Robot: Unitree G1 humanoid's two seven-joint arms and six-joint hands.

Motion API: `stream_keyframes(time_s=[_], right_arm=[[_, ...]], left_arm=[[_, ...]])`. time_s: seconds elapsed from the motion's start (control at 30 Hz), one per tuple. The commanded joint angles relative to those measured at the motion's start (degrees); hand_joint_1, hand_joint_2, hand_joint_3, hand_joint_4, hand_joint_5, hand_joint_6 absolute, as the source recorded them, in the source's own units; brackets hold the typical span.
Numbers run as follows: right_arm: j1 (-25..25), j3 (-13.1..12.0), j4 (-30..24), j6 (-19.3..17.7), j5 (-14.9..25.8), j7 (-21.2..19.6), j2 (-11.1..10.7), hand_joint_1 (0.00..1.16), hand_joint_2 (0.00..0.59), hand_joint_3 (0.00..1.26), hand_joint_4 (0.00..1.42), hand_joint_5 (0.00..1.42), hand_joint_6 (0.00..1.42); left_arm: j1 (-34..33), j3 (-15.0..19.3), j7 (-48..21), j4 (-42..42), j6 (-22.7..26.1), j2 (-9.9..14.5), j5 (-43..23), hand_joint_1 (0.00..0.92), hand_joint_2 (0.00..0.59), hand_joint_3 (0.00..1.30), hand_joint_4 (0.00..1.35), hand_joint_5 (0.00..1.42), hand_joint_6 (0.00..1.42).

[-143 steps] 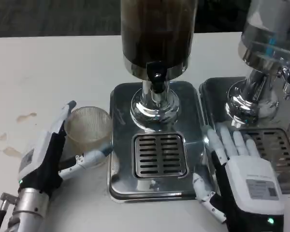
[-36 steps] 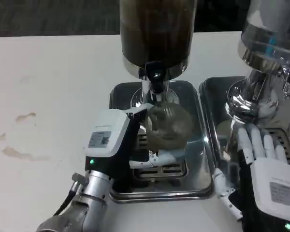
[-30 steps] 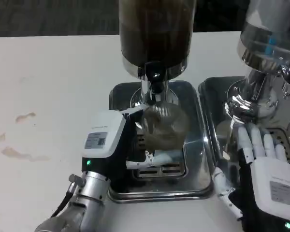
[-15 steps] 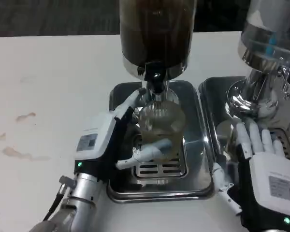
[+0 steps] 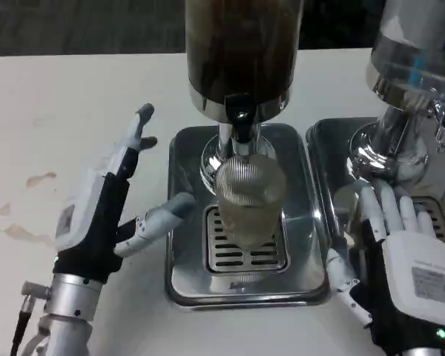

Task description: Grasp the cup under the faucet to collect the drink, then remove the cup.

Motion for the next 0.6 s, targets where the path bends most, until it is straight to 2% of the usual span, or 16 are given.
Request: stream_keyframes(time_s=[0.03, 0.17, 0.27, 0.4, 0.53, 0.6], right_arm=[[-0.9, -0.2, 0.4, -0.8, 0.4, 0.4, -0.6, 0.07, 0.522, 0.04, 0.00, 0.00, 0.02], [-1.3, -0.2, 0.7, -0.9, 0.6, 0.4, -0.7, 0.07, 0.522, 0.04, 0.00, 0.00, 0.02], [-1.3, -0.1, 0.8, -1.0, 0.7, 0.5, -0.7, 0.07, 0.522, 0.04, 0.00, 0.00, 0.02], [-1.4, -0.1, 1.0, -1.3, 1.0, 0.5, -0.8, 0.07, 0.522, 0.04, 0.00, 0.00, 0.02], [-1.5, -0.2, 1.3, -1.5, 1.2, 0.4, -0.6, 0.07, 0.522, 0.04, 0.00, 0.00, 0.02], [-1.4, -0.1, 1.3, -1.5, 1.2, 0.3, -0.5, 0.07, 0.522, 0.04, 0.00, 0.00, 0.02]], left_arm=[[2.2, 2.0, -22.3, -5.1, -2.8, 1.0, -17.8, 0.000, 0.070, 0.00, 0.00, 0.00, 0.00], [4.4, 4.0, -44.6, -13.4, 4.4, 0.6, -38.2, 0.000, 0.066, 0.00, 0.00, 0.00, 0.00], [5.0, 6.5, -57.9, -19.2, 12.4, 1.3, -49.0, 0.000, 0.056, 0.00, 0.00, 0.00, 0.00], [4.8, 10.7, -69.2, -23.2, 21.5, 0.9, -56.0, 0.000, 0.052, 0.00, 0.00, 0.00, 0.00], [2.9, 14.9, -81.4, -26.3, 33.5, 1.3, -62.6, 0.000, 0.046, 0.00, 0.00, 0.00, 0.00], [2.1, 17.0, -85.6, -27.6, 38.0, 1.6, -63.9, 0.000, 0.042, 0.00, 0.00, 0.00, 0.00]])
